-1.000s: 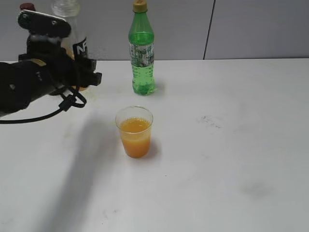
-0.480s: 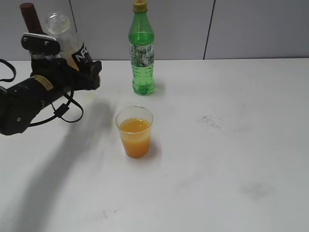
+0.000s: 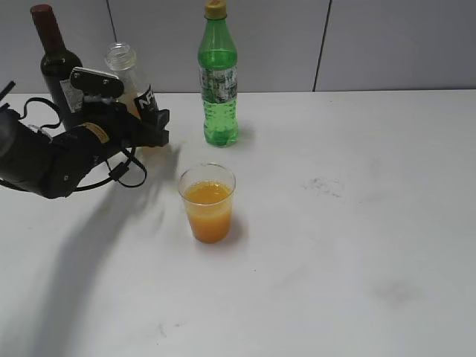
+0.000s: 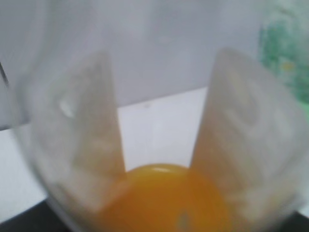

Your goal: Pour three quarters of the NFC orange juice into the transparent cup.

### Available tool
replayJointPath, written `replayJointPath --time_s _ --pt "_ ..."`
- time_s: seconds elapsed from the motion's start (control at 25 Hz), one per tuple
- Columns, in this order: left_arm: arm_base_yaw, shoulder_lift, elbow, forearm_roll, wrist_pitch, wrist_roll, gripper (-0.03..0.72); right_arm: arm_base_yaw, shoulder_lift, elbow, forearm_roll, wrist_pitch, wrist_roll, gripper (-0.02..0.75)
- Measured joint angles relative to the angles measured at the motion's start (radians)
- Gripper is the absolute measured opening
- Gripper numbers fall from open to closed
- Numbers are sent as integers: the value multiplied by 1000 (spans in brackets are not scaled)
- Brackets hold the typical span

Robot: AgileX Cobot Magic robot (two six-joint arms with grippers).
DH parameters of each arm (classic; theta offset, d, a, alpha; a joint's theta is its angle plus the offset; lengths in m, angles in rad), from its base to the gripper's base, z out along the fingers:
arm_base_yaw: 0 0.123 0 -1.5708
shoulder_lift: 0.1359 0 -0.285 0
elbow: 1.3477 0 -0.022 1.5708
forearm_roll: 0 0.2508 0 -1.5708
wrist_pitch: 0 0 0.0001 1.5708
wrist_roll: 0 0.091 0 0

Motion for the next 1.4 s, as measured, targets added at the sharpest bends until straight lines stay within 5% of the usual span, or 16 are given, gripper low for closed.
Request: replayJointPath --time_s 0.8,1.12,1.4 --pt "24 31 -3 16 44 3 482 0 0 0 0 0 0 573" --pt "24 31 -3 34 42 3 633 0 0 0 0 0 0 573" --pt "24 2 -3 32 21 3 648 0 0 0 0 0 0 573"
